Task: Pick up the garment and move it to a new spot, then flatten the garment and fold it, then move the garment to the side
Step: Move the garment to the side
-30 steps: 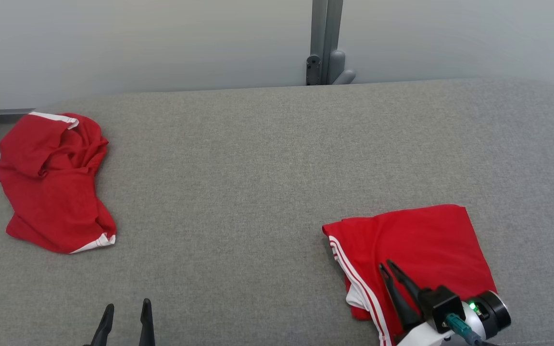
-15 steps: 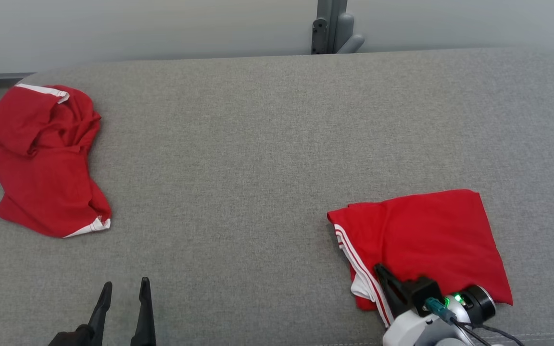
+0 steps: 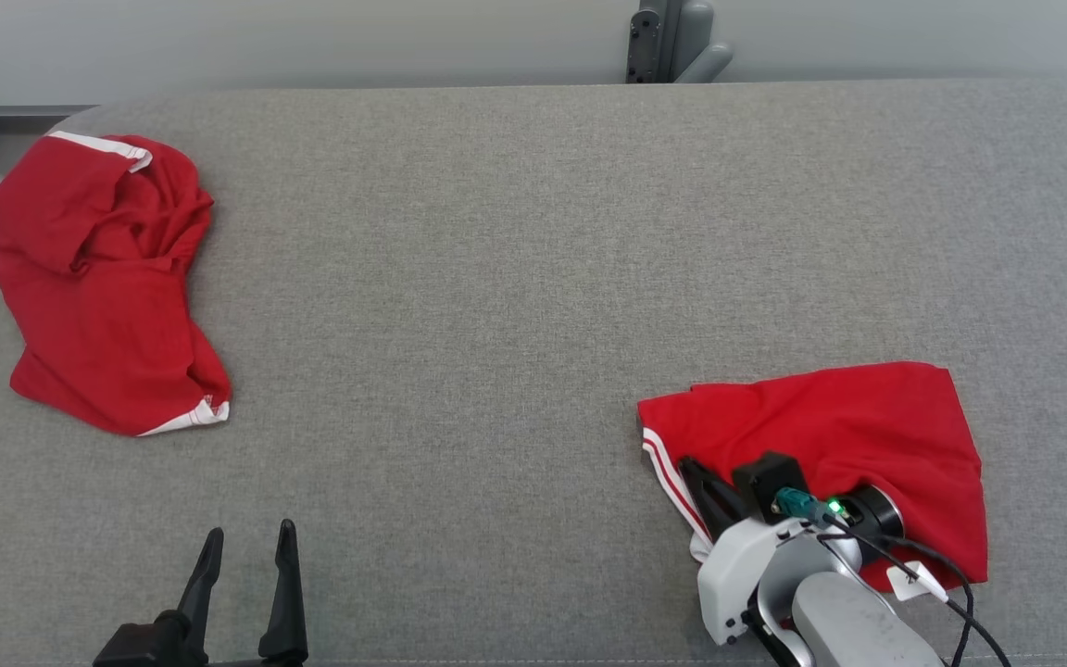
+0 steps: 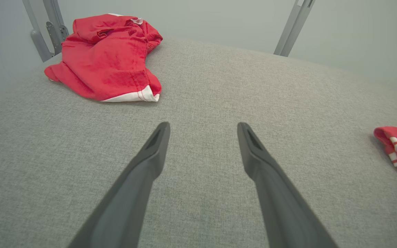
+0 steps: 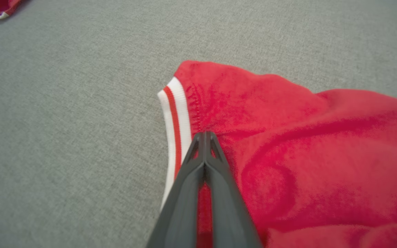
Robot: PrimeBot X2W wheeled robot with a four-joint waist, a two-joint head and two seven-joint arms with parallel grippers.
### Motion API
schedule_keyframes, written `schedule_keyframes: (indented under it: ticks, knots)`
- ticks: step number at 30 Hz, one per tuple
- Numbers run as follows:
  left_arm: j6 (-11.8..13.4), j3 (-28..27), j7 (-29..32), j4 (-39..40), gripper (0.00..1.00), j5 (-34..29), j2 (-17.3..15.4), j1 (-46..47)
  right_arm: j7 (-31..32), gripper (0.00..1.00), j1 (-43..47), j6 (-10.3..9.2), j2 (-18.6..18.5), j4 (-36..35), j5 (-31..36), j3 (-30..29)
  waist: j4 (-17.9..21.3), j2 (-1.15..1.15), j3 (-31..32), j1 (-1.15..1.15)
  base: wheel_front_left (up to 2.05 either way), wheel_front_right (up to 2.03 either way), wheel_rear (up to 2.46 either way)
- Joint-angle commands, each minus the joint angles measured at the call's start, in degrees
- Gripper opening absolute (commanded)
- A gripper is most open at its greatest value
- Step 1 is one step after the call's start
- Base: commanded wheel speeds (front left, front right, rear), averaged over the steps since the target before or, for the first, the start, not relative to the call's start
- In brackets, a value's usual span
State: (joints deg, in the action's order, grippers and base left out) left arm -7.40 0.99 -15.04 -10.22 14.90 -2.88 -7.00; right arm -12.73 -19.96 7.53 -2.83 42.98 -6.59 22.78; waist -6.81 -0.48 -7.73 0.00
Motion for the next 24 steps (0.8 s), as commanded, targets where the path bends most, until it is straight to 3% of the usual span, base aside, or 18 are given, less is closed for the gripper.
schedule_keyframes:
  ticks: [1,11,24]
  knots:
    - [-0.2,0.0,-0.2,-0.1,1.00,0.0,0.0,0.8,0.5,0.00,-1.3,-0.08,-0.1,0.7,-0.7,0.6,-0.2,0.48,0.0,0.00,0.00,0.00,0.00]
    - [-0.2,-1.1,-0.2,0.2,1.00,0.5,0.0,-0.8,0.4,0.00,-2.3,-0.07,-0.1,3.6,-5.1,2.4,-0.4,0.48,1.6,0.00,0.00,0.00,0.00]
    - [-0.2,-2.0,-0.2,0.7,1.00,0.8,0.0,-2.9,1.1,0.00,6.9,-0.10,-0.4,2.1,-2.7,0.6,5.6,0.48,4.3,0.00,0.00,0.00,0.00]
